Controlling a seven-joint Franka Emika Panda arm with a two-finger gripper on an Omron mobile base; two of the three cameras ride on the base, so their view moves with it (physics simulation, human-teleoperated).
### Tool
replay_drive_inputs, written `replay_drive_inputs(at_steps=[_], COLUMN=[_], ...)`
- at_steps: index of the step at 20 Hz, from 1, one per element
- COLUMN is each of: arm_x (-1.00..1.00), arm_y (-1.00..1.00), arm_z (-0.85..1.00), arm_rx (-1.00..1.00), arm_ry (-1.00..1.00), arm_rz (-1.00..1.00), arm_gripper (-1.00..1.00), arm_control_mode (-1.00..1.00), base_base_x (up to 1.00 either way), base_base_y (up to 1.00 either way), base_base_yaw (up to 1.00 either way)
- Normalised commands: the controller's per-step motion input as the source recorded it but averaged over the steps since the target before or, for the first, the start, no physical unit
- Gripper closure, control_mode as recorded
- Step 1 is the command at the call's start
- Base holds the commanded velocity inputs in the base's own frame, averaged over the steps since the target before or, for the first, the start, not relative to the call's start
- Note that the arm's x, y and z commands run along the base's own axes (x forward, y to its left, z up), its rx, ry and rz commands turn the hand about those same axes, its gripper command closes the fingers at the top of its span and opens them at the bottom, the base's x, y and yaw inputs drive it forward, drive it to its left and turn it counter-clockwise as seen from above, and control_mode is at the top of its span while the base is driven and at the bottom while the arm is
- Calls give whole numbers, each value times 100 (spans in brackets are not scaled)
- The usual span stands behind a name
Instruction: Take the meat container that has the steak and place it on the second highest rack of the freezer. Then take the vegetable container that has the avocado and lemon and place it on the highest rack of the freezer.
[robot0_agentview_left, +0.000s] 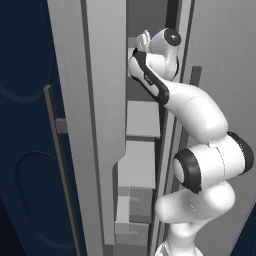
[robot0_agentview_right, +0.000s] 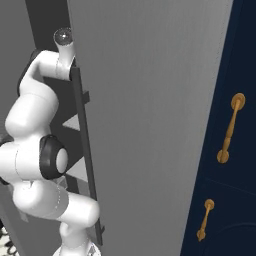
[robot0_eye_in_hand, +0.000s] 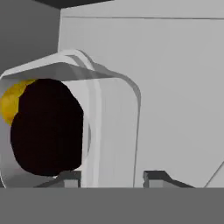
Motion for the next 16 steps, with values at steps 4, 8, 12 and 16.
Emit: replay_drive_inputs(at_steps=[4,8,12,16], arm_x=[-31,-47,-96,-100], arm_y=[-1,-11,-15,-6], arm_z=[7,28,10,0], arm_rx=[0,0,0,0], arm_ry=[-16,-25,-23,-12], arm_rz=[0,0,0,0], arm_gripper=[-100,-100,-100,-100], arm_control_mode=[-100,-100,-100,-100], base_base_x=[0,0,0,0], base_base_y=[0,0,0,0], base_base_yaw=[0,0,0,0])
